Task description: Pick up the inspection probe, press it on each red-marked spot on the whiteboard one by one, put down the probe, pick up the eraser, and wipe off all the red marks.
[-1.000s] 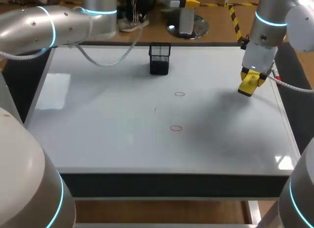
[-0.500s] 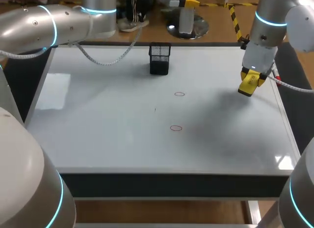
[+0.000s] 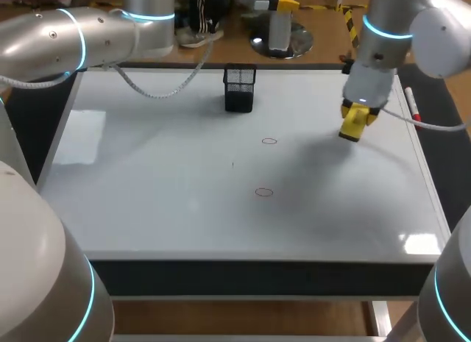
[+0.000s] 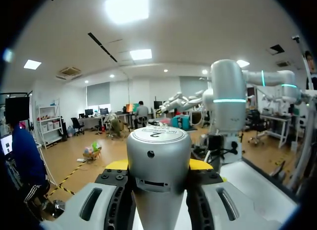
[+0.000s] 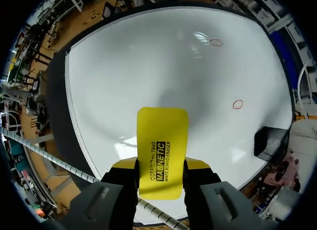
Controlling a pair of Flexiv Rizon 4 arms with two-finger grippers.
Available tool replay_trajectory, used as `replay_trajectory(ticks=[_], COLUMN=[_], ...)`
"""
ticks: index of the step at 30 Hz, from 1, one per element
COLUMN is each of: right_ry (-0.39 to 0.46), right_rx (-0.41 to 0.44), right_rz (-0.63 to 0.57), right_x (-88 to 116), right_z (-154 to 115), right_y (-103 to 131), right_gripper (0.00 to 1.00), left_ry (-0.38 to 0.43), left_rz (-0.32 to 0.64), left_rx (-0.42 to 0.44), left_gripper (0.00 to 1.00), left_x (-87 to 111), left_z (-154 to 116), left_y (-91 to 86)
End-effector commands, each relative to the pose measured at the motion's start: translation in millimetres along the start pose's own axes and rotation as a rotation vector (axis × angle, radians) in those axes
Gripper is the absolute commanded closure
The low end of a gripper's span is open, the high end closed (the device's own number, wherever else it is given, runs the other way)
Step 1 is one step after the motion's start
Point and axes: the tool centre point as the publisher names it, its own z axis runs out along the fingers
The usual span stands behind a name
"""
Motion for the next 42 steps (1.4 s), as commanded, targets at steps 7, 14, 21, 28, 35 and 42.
replay_trajectory(ticks=[7, 14, 21, 28, 35, 42], right_ry=[0.074, 0.083, 0.083, 0.074, 0.067, 0.035], right_rx=[0.030, 0.024, 0.020, 0.009, -0.010, -0.032], right_rz=[-0.162, -0.260, -0.371, -0.439, -0.452, -0.443], right_x=[-71.2, -116.4, -156.0, -181.0, -192.6, -196.8], right_z=[-1.0, 13.2, 18.4, 23.8, 32.6, 41.7], right_y=[38.3, 62.0, 81.9, 98.2, 101.6, 97.3], right_gripper=[1.00, 1.00, 1.00, 1.00, 1.00, 1.00], left_ry=[0.003, 0.003, 0.003, 0.003, 0.003, 0.003], left_rz=[-0.002, -0.002, -0.002, -0.002, -0.002, -0.002], left_rx=[-0.002, -0.002, -0.002, -0.002, -0.002, -0.002], left_gripper=[1.00, 1.00, 1.00, 1.00, 1.00, 1.00], left_x=[-1.3, -1.3, -1.3, -1.3, -1.3, -1.3], left_z=[0.4, 0.4, 0.4, 0.4, 0.4, 0.4], left_y=[-1.3, -1.3, -1.3, -1.3, -1.3, -1.3])
